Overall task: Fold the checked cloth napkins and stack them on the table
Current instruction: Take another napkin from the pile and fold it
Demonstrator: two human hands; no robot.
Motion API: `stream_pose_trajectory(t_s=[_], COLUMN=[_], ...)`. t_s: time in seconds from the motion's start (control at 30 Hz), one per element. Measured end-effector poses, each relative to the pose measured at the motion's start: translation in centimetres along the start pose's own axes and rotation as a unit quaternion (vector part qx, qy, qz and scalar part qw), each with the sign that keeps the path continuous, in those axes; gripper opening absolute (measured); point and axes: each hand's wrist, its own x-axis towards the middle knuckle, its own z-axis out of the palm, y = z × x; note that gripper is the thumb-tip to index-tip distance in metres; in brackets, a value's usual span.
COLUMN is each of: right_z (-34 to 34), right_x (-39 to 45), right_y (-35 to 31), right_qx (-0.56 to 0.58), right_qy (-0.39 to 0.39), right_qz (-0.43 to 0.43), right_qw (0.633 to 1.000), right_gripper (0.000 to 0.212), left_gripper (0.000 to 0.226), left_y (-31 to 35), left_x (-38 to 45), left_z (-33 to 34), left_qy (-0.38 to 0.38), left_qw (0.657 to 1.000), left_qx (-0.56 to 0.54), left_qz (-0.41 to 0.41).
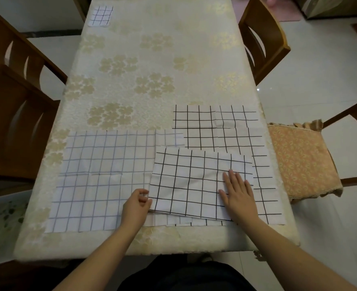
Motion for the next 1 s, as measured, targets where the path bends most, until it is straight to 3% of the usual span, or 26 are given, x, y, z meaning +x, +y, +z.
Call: stream_pose_trajectory(t_s=[0.07,0.17,0.23,0.3,0.37,0.43,0.57,0.8,1.0], right_z=[0.0,0.1,0.3,0.4,0.4,0.6,1.4,0.8,0.3], right_x=[0.2,0.4,0.7,1.2,1.9,2.7,3.3,3.5,3.2], right_y=[-0.2,-2.2,-4.3,-6.5,-8.2,-9.0,-8.2,-5.1,-0.4], right_qx=[0.014,0.027,0.044,0.059,0.068,0.072,0.068,0.031,0.032], right_qy=[0.012,0.029,0.036,0.035,0.042,0.043,0.041,0.015,0.013], right_qz=[0.013,0.004,-0.018,-0.027,-0.023,-0.010,0.006,0.018,0.080], right_qw=[1.000,0.999,0.998,0.997,0.997,0.996,0.997,0.999,0.996], right_gripper=[0.069,0.062,0.059,0.058,0.058,0.058,0.062,0.068,0.069], left_gripper=[0.030,0.034,0.030,0.031,0.043,0.050,0.055,0.077,0.077], left_y=[0.1,0.0,0.5,1.4,2.5,3.6,4.6,3.1,2.8], left_x=[-0.3,-0.4,0.1,1.3,2.9,4.3,5.9,8.0,9.2], left_z=[-0.2,-0.1,0.8,2.5,4.6,6.0,6.7,4.3,2.7], left_qy=[0.012,0.084,0.106,0.066,0.009,-0.039,-0.105,-0.076,-0.056], left_qw=[1.000,0.979,0.938,0.887,0.839,0.807,0.778,0.796,0.801], left_qx=[0.019,0.121,0.199,0.253,0.316,0.378,0.440,0.479,0.485], left_qz=[0.018,0.138,0.262,0.380,0.443,0.453,0.436,0.361,0.346])
